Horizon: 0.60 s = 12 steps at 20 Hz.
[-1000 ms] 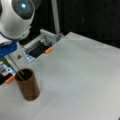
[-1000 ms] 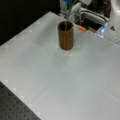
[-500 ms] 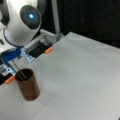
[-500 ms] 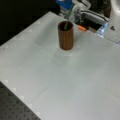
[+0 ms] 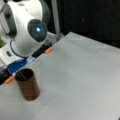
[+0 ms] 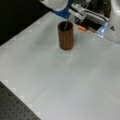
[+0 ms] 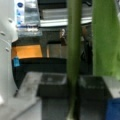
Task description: Flower insertion into a vase
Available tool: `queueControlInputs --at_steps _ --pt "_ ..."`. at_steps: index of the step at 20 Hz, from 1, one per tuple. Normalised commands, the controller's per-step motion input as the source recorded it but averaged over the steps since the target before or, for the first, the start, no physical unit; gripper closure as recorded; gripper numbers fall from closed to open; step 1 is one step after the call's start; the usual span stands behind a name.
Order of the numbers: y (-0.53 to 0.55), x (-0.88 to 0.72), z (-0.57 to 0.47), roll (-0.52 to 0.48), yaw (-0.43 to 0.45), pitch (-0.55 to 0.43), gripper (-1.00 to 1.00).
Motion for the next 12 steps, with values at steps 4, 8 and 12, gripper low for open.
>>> queueControlInputs --at_steps 4,8,12 --pt "0.0 0.1 -0.23 -0.056 -0.011 -0.098 1.0" --pt "0.02 0.08 -0.26 -0.03 -0.047 -0.14 -1.0" --pt "0.04 0.1 -0.26 0.01 -0.07 -0.183 -1.0"
